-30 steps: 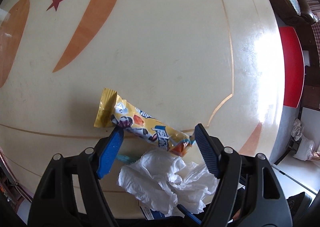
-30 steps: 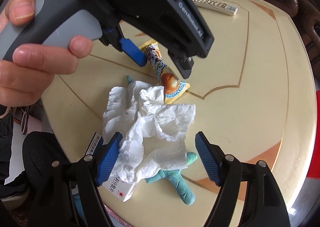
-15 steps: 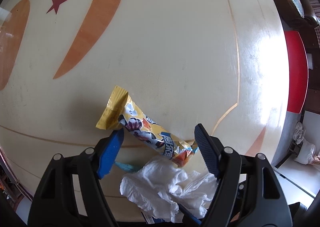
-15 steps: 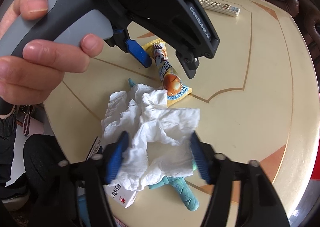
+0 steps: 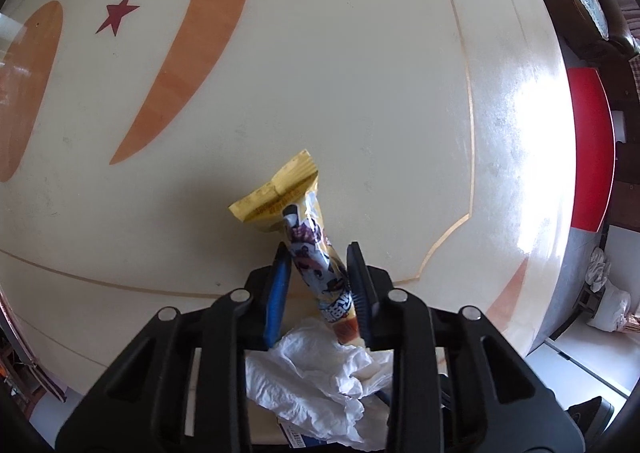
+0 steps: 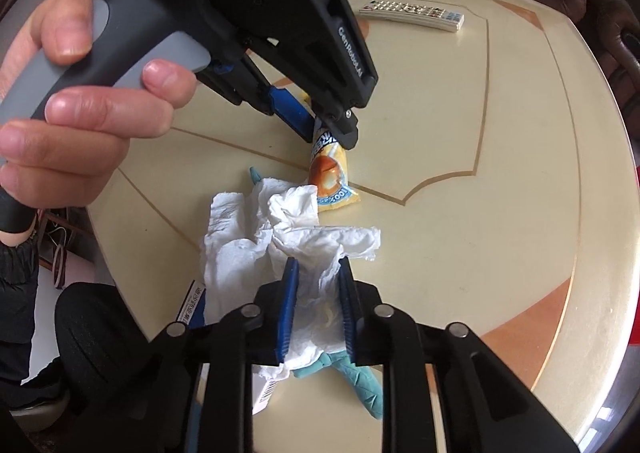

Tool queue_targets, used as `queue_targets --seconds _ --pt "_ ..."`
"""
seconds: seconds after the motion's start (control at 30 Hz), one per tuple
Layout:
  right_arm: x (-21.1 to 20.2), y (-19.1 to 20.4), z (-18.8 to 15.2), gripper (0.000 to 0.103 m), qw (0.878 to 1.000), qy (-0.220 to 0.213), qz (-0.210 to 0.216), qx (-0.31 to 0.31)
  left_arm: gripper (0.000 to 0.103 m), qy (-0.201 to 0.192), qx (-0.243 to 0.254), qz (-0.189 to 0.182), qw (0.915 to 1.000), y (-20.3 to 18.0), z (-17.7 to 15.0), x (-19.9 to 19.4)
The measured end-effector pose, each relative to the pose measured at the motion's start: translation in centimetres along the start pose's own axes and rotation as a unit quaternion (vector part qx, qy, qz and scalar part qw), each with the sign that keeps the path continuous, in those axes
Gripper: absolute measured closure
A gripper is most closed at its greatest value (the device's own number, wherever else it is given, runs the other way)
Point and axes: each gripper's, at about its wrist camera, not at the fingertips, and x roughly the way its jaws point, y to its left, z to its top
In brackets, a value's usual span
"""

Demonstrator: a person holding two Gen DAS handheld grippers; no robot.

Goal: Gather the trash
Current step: 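Grasp the yellow snack wrapper with the left tool while the right tool grasps the white tissue, then carry the snack wrapper and tissue down over the pink trash bin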

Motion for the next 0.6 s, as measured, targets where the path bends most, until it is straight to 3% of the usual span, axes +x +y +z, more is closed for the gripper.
queue_targets --seconds 0.2,0.6 --pt "-0.9 0.0 -0.2 0.088 1.0 -0.01 -0.005 0.006 0.084 -0.001 0.011 -0.004 0.9999 -1.0 -0.1 0.0" --pt "-3.3 0.7 -0.2 0.09 0.999 -0.031 -0.025 0.018 0.084 -0.043 0.025 -0.003 0.9988 -1.6 -2.6 -1.7"
